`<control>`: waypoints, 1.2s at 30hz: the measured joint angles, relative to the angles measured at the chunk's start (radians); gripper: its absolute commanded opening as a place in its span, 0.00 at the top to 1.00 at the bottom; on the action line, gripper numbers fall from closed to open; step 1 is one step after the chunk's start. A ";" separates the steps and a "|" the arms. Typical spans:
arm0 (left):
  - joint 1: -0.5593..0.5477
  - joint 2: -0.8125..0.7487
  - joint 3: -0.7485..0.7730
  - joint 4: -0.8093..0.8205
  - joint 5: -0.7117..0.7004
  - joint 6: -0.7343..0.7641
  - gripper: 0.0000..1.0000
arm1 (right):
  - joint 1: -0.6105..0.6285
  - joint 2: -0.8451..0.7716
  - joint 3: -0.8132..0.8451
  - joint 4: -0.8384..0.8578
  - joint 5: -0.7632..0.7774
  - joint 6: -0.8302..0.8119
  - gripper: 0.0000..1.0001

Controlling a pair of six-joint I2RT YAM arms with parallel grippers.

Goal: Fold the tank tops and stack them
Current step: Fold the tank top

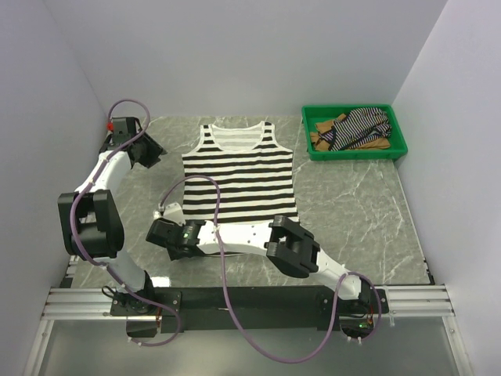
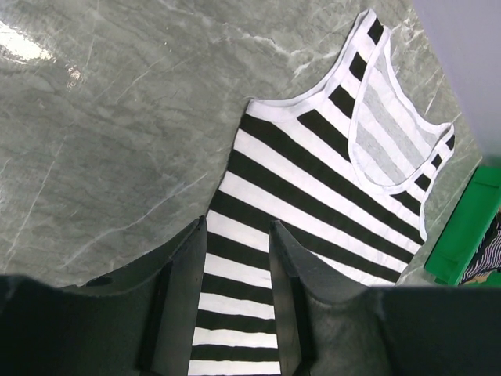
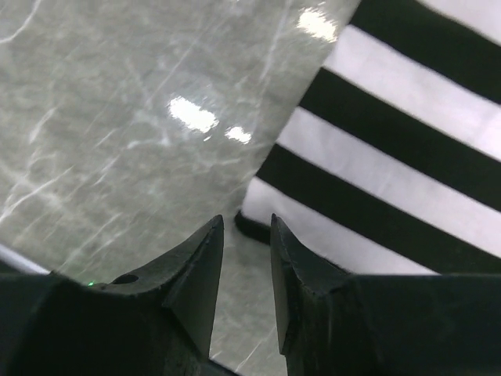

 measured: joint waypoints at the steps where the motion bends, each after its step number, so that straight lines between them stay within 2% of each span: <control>1: 0.000 0.000 -0.001 0.002 0.000 0.000 0.57 | 0.000 0.001 0.000 -0.002 0.011 -0.001 0.62; 14: 0.000 0.000 -0.024 0.022 0.000 0.001 0.58 | 0.017 0.038 0.038 -0.012 0.064 -0.042 0.61; 18: 0.000 0.000 -0.032 0.024 0.000 0.001 0.58 | 0.021 0.038 0.037 -0.012 0.067 -0.052 0.75; 19: 0.000 0.000 -0.032 0.024 0.000 0.001 0.58 | 0.021 0.038 0.033 -0.010 0.067 -0.053 0.80; 20: 0.000 0.000 -0.034 0.027 0.001 0.000 0.58 | 0.021 0.036 0.023 -0.002 0.068 -0.053 0.94; 21: 0.000 0.000 -0.036 0.033 0.001 0.000 0.58 | 0.021 0.026 -0.005 0.014 0.074 -0.055 0.99; 22: 0.000 0.000 -0.041 0.038 0.002 0.000 0.58 | 0.021 0.007 -0.040 0.037 0.076 -0.053 1.00; 31: -0.003 0.084 -0.099 0.086 0.022 -0.003 0.44 | 0.013 -0.313 -0.515 0.195 0.016 -0.055 1.00; 36: -0.016 0.135 -0.130 0.110 0.030 -0.008 0.41 | 0.003 -0.430 -0.600 0.256 -0.045 -0.047 1.00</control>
